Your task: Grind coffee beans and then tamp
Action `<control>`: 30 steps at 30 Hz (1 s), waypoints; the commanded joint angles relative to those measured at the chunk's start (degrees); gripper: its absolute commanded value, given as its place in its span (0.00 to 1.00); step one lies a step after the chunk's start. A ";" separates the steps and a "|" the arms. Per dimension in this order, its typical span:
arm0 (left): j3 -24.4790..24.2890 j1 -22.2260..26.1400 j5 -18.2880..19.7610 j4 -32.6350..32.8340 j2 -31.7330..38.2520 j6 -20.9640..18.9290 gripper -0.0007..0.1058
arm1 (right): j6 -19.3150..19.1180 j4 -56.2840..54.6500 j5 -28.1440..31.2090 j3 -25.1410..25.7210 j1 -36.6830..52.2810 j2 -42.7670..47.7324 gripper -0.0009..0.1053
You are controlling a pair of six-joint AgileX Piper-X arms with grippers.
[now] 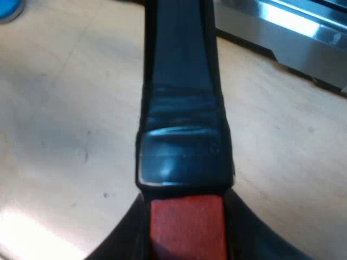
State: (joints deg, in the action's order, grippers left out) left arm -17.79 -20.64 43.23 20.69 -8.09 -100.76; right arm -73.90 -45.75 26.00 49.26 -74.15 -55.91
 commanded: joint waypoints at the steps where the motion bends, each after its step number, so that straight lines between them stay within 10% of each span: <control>1: -3.66 -0.32 0.75 5.63 0.67 -0.42 0.75 | -1.32 0.56 1.37 0.57 -0.25 1.17 0.01; 5: -5.37 -0.32 0.75 9.77 1.87 0.94 0.75 | -5.79 0.10 -1.97 0.57 -0.81 3.56 0.01; 6: -6.77 -0.32 0.19 16.39 4.67 3.45 0.75 | -13.20 0.10 -4.50 0.57 -0.81 4.03 0.01; 12: -6.81 -0.32 -1.92 24.39 10.17 3.78 0.75 | -18.72 5.22 -10.23 -3.04 -0.69 3.92 0.01; 30: -6.81 -0.32 -4.11 27.26 11.79 3.78 0.75 | -25.13 23.88 -17.45 -17.54 5.81 -2.71 0.01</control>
State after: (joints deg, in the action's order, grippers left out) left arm -24.29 -20.64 39.54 47.93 0.40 -96.92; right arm -96.99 -25.82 10.14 31.34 -69.12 -57.58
